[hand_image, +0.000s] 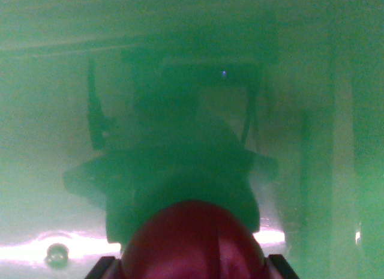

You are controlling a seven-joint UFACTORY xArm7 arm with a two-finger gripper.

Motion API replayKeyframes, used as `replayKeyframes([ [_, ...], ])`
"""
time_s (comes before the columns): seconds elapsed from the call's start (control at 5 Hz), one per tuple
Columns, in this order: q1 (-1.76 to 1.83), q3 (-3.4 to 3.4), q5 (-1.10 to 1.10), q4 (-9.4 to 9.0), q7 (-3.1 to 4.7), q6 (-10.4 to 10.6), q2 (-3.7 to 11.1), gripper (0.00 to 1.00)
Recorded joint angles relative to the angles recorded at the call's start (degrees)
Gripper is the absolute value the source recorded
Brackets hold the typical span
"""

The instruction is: Pick fruit

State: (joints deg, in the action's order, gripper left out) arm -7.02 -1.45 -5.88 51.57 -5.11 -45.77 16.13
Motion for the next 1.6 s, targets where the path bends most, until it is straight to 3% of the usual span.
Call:
replayKeyframes([
  [0.6, -0.03, -0.07, 0.17, 1.90, 0.26, -3.2, -1.30, 1.00],
  [0.8, -0.03, -0.07, 0.17, 1.90, 0.26, -3.2, -1.30, 1.00],
  [1.0, -0.04, -0.10, 0.25, 2.87, 0.39, -4.8, -1.97, 1.00],
  [1.2, -0.04, -0.10, 0.25, 2.87, 0.39, -4.8, -1.97, 1.00],
  [1.4, -0.05, -0.14, 0.35, 4.03, 0.55, -6.8, -2.76, 1.00],
  [1.6, -0.05, -0.14, 0.35, 4.03, 0.55, -6.8, -2.76, 1.00],
])
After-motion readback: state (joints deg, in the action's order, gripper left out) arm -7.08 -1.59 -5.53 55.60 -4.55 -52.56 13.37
